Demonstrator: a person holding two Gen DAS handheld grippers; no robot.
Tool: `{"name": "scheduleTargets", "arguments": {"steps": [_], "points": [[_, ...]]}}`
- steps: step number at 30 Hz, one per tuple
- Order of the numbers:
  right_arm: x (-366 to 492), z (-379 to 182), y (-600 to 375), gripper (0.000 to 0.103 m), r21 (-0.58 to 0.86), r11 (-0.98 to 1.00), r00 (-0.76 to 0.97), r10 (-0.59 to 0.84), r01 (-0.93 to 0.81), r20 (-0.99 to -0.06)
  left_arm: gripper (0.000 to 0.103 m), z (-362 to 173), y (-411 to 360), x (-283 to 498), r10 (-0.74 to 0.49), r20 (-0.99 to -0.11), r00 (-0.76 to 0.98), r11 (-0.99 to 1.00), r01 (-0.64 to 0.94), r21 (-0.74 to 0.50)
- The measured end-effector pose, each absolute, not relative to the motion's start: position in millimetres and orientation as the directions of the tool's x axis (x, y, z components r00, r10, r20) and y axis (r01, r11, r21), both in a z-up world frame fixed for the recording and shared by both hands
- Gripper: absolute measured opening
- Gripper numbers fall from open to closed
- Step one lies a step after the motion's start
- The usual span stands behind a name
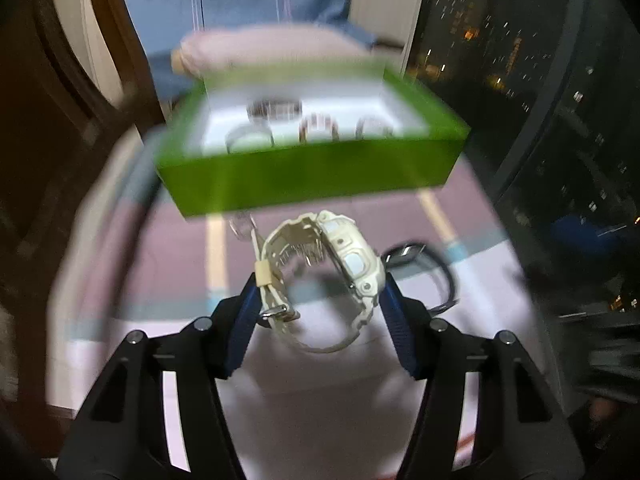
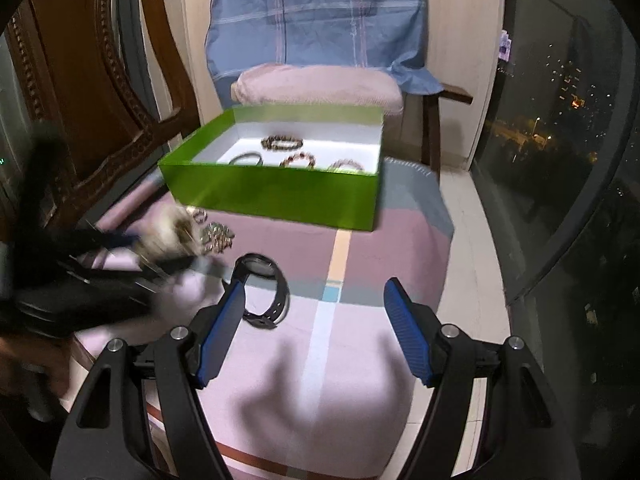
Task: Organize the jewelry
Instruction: 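Grasp the white watch with the left tool while the right tool grasps the black watch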
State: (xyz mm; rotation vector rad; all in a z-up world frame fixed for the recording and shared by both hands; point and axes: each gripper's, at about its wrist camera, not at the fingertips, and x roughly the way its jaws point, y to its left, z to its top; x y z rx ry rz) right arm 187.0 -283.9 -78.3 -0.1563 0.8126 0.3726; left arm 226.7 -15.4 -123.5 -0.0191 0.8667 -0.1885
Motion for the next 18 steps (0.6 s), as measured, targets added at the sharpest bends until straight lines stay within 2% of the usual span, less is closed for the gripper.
{"name": "scheduleTargets", "arguments": {"steps": [6, 14, 15, 16, 17, 18], "points": [[194, -104, -253, 0.071, -0.011, 0.900, 0.594, 0.278, -0.435, -0.755, 0.059, -63, 25, 195, -0.133, -0.622, 0.772, 0.991, 0.099, -0.089], [228, -151, -225, 0.070, -0.036, 0.904, 0.531, 0.216, -0.425, -0.819, 0.059, -35, 57, 176, -0.107, -0.566, 0.817, 0.993, 0.055, -0.109], [230, -150, -226, 0.065, -0.020, 0.908, 0.537, 0.230, -0.419, -0.811, 0.059, -35, 59, 176, -0.104, -0.565, 0.819, 0.993, 0.052, -0.109], [231, -150, -226, 0.056, -0.021, 0.909, 0.538, 0.228, -0.416, -0.812, 0.059, -35, 60, 178, -0.103, -0.566, 0.818, 0.993, 0.049, -0.109], [232, -149, -226, 0.040, -0.012, 0.907, 0.534, 0.237, -0.422, -0.812, 0.059, -36, 62, 179, -0.102, -0.570, 0.815, 0.993, 0.047, -0.110], [232, -146, -226, 0.036, -0.001, 0.905, 0.527, 0.247, -0.426, -0.813, 0.059, -37, 63, 178, -0.102, -0.573, 0.813, 0.993, 0.046, -0.111]]}}
